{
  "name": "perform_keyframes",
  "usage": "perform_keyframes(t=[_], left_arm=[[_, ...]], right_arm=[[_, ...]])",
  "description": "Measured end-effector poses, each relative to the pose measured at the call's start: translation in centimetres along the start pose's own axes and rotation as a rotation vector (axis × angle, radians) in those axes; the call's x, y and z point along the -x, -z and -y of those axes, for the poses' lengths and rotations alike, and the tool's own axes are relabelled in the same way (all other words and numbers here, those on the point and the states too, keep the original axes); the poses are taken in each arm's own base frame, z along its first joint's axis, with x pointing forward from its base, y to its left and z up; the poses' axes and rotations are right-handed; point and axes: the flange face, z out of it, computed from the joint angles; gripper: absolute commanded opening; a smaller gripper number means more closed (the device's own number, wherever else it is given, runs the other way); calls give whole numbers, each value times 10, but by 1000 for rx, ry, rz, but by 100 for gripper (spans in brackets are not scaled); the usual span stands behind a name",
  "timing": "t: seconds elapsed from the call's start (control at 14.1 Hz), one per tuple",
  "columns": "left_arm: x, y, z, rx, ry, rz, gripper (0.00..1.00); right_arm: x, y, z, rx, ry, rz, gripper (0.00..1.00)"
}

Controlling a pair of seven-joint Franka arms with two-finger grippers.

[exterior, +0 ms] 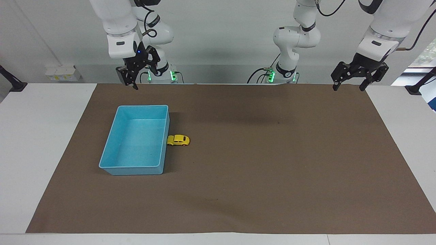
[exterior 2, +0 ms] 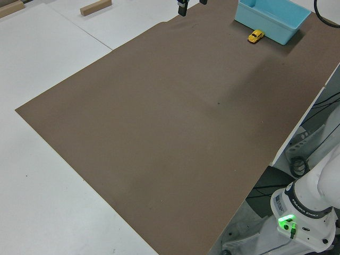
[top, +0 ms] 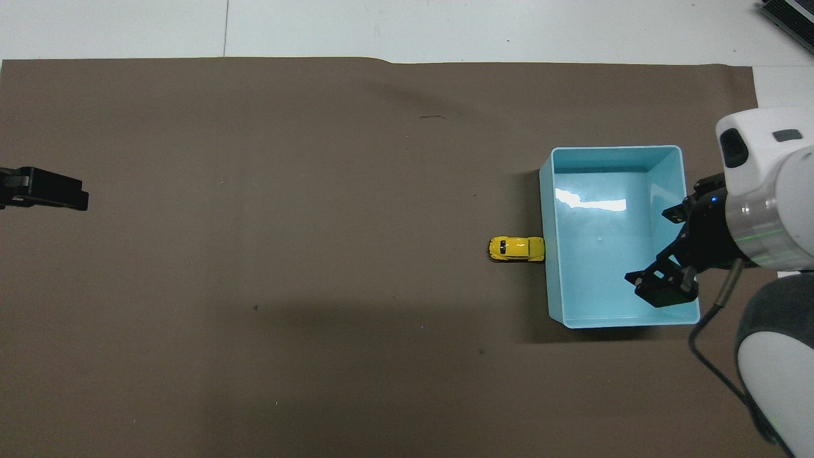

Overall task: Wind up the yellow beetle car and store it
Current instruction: 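Move the right gripper over the car beside the blue box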

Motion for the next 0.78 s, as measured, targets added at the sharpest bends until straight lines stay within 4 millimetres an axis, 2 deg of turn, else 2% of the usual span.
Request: perform_keyframes(t=[0.35,0.78], left_arm=[[2,-2,-2,2,-4,23,100],[3,-3,-2,2,-5,28,100]], right_arm=[[-18,-33,3,11,265,-3,100],[-42,-113,7,-17,390,20,100]])
